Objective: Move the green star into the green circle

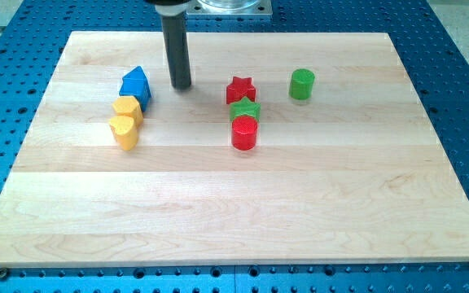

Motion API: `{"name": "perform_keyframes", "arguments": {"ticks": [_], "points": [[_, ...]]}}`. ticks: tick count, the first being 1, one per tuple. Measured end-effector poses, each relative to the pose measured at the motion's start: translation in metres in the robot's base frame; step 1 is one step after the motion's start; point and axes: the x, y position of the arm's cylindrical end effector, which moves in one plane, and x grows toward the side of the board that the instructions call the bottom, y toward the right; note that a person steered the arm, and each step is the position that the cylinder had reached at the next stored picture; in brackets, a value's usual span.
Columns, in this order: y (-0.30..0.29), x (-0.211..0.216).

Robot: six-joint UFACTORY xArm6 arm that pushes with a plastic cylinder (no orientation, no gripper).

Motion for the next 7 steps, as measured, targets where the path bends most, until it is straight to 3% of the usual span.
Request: {"name": "perform_keyframes", "arguments": {"ticks": [1, 2, 5, 7], "points": [[0.004, 0.061], [0.018, 0.075], [0.146, 0.064], [0.15, 0.065]]}}
